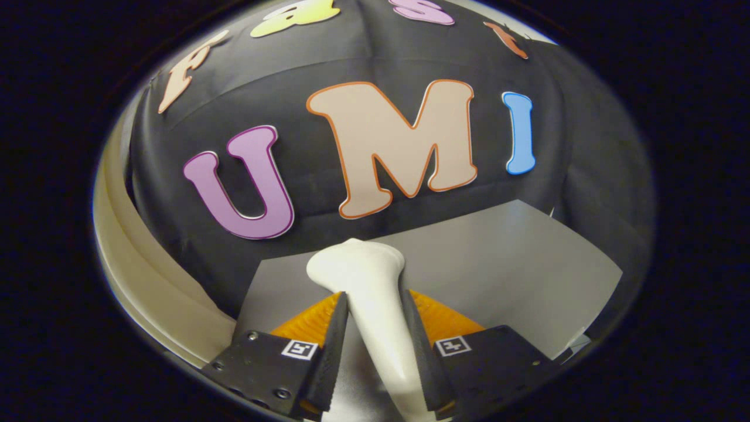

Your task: Iron the clothes twice with a garment steamer, once on the left side and once on the right side.

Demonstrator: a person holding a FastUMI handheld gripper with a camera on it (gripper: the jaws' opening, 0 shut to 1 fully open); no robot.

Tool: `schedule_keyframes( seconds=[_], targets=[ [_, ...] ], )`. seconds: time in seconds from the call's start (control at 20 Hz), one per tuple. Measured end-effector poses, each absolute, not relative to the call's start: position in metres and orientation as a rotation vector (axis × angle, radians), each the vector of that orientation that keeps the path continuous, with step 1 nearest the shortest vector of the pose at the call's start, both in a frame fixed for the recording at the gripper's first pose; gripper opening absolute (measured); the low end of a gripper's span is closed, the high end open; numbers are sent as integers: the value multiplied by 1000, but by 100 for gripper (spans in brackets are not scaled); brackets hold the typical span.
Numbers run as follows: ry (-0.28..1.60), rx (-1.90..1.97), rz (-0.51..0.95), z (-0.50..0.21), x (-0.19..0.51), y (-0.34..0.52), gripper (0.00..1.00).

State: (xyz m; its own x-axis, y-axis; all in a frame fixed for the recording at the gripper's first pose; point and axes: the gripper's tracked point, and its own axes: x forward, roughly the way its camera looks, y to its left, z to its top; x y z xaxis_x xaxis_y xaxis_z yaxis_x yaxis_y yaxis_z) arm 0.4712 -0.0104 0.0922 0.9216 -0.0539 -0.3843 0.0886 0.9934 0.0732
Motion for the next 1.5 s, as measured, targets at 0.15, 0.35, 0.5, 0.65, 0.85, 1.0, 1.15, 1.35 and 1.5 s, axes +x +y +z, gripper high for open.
schedule_keyframes(
  seconds=[0.15,0.35,0.5,0.65,0.85,1.0,1.15,1.35,1.5],
  targets=[
    [402,100,-87,93,470,-10,59],
    [449,58,-51,88,467,5,61],
    [550,16,12,70,463,14,79],
    [639,-16,12,56,462,10,73],
    [629,-210,-41,58,467,-3,50],
    [528,-175,-162,87,456,-13,38],
    [429,-100,-157,121,435,-19,35],
    [355,-81,-167,145,370,10,34],
    [300,-88,-151,171,327,45,34]
  ],
)
